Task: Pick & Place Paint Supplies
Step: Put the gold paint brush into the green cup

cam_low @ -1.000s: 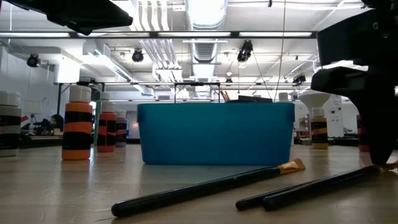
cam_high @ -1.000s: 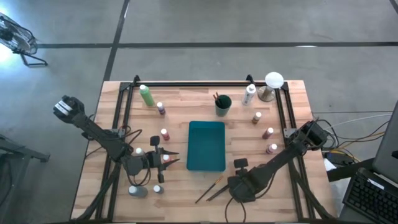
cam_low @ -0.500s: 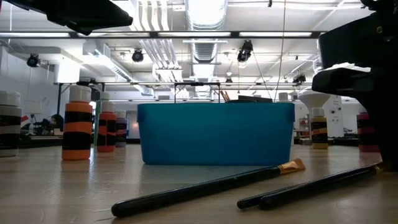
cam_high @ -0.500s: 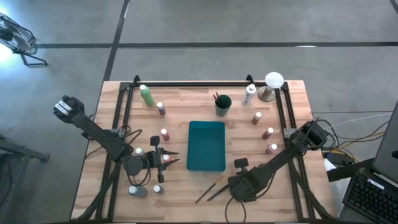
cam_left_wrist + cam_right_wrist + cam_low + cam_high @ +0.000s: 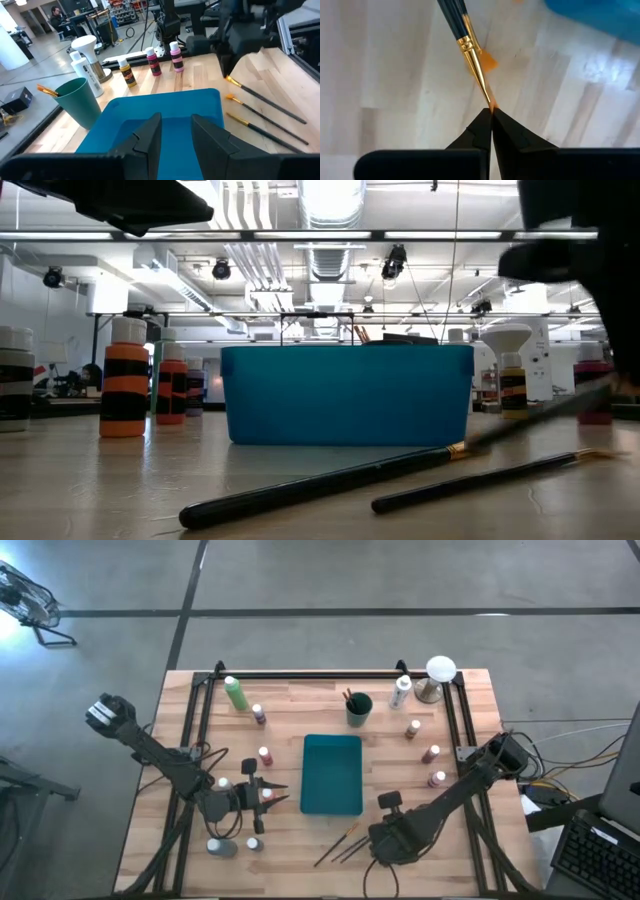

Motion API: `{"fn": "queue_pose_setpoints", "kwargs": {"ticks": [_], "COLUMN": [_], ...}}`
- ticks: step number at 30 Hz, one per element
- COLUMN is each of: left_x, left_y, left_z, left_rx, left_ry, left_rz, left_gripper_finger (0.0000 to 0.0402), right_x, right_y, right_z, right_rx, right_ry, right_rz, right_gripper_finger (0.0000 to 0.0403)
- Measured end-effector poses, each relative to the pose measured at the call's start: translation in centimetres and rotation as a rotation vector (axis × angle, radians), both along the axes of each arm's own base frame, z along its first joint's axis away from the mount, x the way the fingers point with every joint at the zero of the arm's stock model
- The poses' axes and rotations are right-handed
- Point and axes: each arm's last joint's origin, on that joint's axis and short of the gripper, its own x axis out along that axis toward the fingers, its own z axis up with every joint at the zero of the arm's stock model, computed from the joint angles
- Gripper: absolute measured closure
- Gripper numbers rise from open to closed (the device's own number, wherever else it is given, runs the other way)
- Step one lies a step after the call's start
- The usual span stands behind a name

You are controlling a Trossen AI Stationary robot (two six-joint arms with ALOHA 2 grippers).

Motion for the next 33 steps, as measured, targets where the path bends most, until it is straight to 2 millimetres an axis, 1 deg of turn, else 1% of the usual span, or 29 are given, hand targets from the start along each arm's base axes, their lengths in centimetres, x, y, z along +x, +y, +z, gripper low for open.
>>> {"fn": "queue_pose_setpoints", "kwargs": {"ticks": [3, 6, 10, 12, 14, 18, 22, 25, 29, 33], "left_x": [0.0, 0.1, 0.5, 0.8, 1.1, 1.9, 2.7, 3.1, 3.4, 3.6], "left_y": [-0.1, -0.1, 0.2, 0.3, 0.6, 2.1, 3.8, 4.6, 5.0, 5.1], "left_z": [0.0, 0.2, 1.3, 1.8, 2.3, 3.2, 3.1, 2.9, 3.1, 3.4], "left_rx": [-0.080, -0.197, -0.431, -0.477, -0.524, -0.709, -0.841, -0.871, -0.860, -0.850], "left_ry": [-0.010, -0.016, -0.061, -0.086, -0.118, -0.140, -0.106, -0.093, -0.101, -0.106], "left_rz": [-0.011, -0.082, -0.252, -0.333, -0.408, -0.539, -0.535, -0.528, -0.527, -0.531], "left_gripper_finger": [0.0291, 0.0291, 0.0291, 0.0291, 0.0291, 0.0291, 0.0291, 0.0291, 0.0285, 0.0251], "right_x": [0.0, -0.3, -0.7, -0.8, -0.7, -0.3, 0.0, 0.2, 0.3, 0.4], "right_y": [0.6, 1.3, 2.0, 2.2, 2.4, 2.1, 1.6, 1.4, 1.4, 1.3], "right_z": [1.9, 4.2, 7.4, 8.7, 9.5, 10.1, 10.1, 10.2, 10.5, 10.9], "right_rx": [0.009, -0.023, -0.167, -0.261, -0.332, -0.451, -0.580, -0.652, -0.737, -0.813], "right_ry": [-0.018, -0.063, -0.175, -0.242, -0.299, -0.340, -0.343, -0.345, -0.348, -0.350], "right_rz": [0.016, 0.040, 0.087, 0.134, 0.193, 0.283, 0.371, 0.416, 0.471, 0.513], "right_gripper_finger": [0.0394, 0.0394, 0.0394, 0.0394, 0.0394, 0.0394, 0.0395, 0.0395, 0.0395, 0.0395]}}
